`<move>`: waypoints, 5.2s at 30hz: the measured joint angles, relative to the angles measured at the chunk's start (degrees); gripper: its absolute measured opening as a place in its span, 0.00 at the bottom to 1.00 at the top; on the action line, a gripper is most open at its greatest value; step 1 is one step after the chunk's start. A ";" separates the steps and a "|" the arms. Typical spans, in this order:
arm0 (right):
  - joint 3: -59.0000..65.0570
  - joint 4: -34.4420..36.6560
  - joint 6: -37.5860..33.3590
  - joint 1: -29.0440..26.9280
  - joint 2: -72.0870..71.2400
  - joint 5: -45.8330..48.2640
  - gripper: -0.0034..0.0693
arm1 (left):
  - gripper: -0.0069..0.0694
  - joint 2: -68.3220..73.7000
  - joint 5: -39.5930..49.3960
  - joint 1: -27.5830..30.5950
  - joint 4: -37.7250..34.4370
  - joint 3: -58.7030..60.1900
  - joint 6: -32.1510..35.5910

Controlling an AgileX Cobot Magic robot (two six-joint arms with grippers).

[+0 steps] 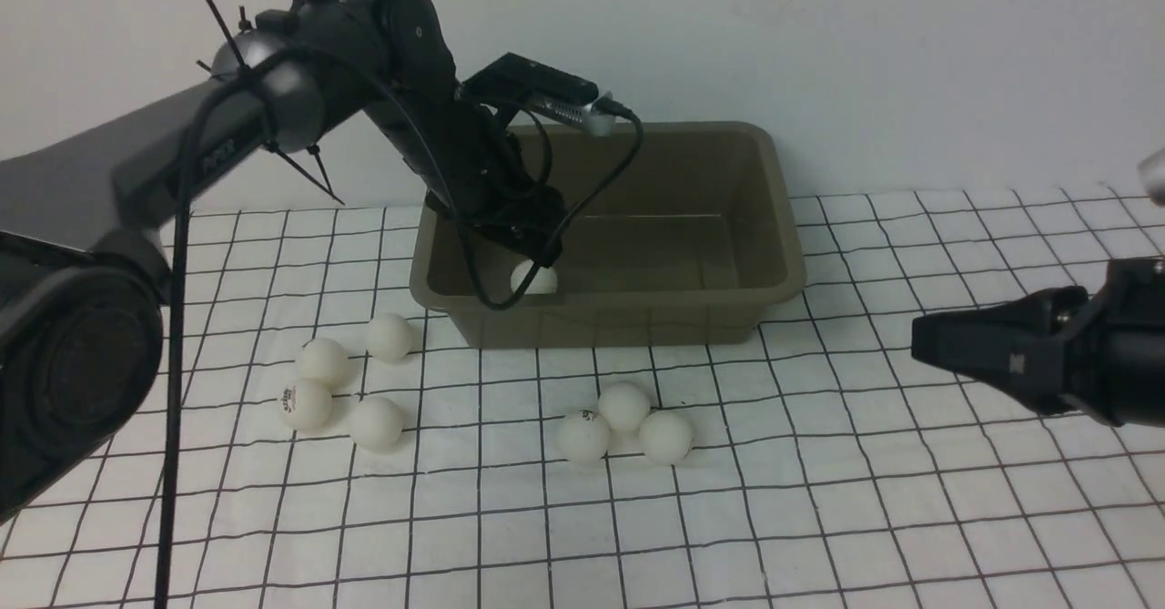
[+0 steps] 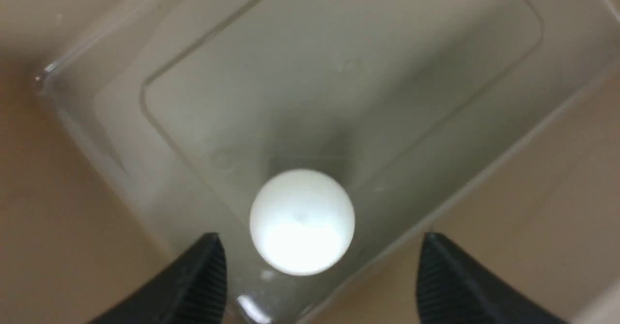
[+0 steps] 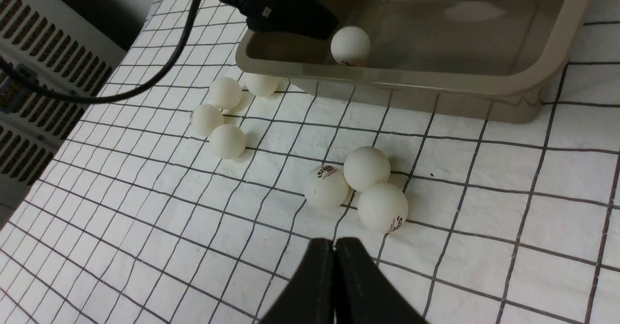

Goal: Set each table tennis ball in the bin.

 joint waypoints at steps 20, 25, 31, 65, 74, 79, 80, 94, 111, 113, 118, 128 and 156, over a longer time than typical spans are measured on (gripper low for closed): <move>0.00 -12.76 1.05 0.00 0.25 -5.29 0.03 | 0.66 -11.84 15.27 15.90 8.58 5.19 -6.08; 0.00 -13.85 1.31 0.00 0.25 -6.92 0.03 | 0.66 -11.90 15.21 15.90 7.98 12.54 -6.09; 0.00 -13.90 1.58 0.00 0.25 -7.14 0.03 | 0.66 -11.90 13.03 15.78 6.64 21.67 -6.09; 0.00 -14.08 3.01 0.00 0.25 -6.44 0.04 | 0.66 -4.88 -1.22 13.62 9.92 23.04 -7.20; 0.00 -14.08 3.01 0.00 0.25 -6.44 0.04 | 0.55 -4.02 -1.76 13.62 13.02 22.16 -7.87; 0.00 -14.08 3.01 0.00 0.25 -6.23 0.04 | 0.55 -4.02 2.19 13.62 18.89 16.49 -11.19; 0.00 -14.08 3.01 0.00 0.25 -6.09 0.04 | 0.55 -4.26 4.20 13.62 20.09 14.76 -11.81; 0.00 -14.09 3.01 0.00 0.25 -6.03 0.04 | 0.55 -7.51 12.90 8.05 11.02 -4.64 -12.48; 0.00 -14.09 3.01 0.00 0.25 -4.11 0.04 | 0.55 1.48 6.48 -5.32 10.77 -5.13 -9.51; 0.00 -14.09 3.01 0.00 0.25 -3.95 0.04 | 0.56 2.27 5.99 -5.67 10.89 -5.13 -8.42; 0.00 -14.14 3.03 0.00 0.25 -3.47 0.04 | 0.66 3.19 4.59 -5.74 11.15 -5.13 -7.86; 0.00 -14.14 3.03 0.00 0.25 -2.78 0.05 | 0.76 1.47 13.78 -4.01 12.74 -10.56 -9.08; 0.00 -14.29 3.03 0.00 0.25 -3.00 0.05 | 0.76 -27.14 0.81 18.53 -0.54 38.64 -3.40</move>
